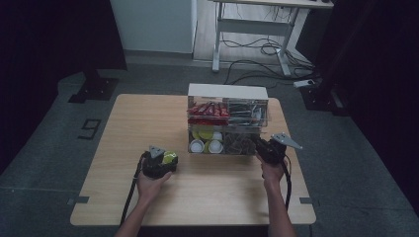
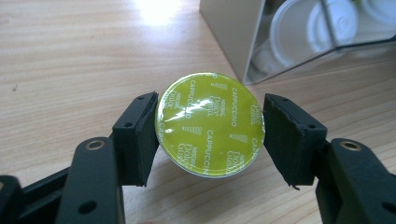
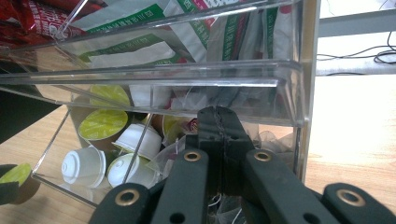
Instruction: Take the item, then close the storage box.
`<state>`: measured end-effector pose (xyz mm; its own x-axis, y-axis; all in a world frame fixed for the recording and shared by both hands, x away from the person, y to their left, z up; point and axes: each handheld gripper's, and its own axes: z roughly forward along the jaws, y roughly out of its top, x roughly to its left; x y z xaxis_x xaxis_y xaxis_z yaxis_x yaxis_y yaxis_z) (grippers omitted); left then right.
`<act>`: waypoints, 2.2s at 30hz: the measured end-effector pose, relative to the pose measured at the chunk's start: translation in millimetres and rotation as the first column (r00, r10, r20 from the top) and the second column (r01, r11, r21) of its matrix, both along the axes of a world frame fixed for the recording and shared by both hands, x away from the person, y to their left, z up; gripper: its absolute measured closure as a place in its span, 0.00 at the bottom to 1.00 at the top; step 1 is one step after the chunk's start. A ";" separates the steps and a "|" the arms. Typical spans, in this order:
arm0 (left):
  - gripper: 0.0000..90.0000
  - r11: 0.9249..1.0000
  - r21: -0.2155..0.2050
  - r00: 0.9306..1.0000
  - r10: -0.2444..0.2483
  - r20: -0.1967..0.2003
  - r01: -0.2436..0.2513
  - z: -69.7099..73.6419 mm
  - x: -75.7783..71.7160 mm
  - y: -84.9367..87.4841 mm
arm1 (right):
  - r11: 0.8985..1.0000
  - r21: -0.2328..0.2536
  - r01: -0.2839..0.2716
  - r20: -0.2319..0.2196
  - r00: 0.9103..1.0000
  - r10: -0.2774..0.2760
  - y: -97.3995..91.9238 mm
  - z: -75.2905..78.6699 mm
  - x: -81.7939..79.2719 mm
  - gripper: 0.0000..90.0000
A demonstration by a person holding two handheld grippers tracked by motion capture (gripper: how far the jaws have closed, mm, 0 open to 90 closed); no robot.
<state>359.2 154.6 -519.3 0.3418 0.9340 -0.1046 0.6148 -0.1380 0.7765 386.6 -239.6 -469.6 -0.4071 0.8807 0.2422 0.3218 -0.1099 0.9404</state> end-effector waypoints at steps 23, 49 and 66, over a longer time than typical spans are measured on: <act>0.31 1.000 -0.009 1.000 -0.002 -0.024 0.001 -7.5 0.9 8.6 | 1.000 -0.005 0.000 -0.005 1.000 0.000 0.7 -1.1 0.5 0.99; 0.30 0.998 -0.025 0.999 -0.052 -0.008 0.052 -5.8 -48.4 40.7 | 1.000 -0.018 0.005 -0.013 1.000 -0.005 2.5 -3.7 0.7 0.99; 0.30 0.999 -0.034 0.999 -0.042 0.007 0.042 -2.5 -57.9 51.6 | 1.000 -0.028 -0.002 -0.027 1.000 0.002 4.7 -6.0 -1.4 0.99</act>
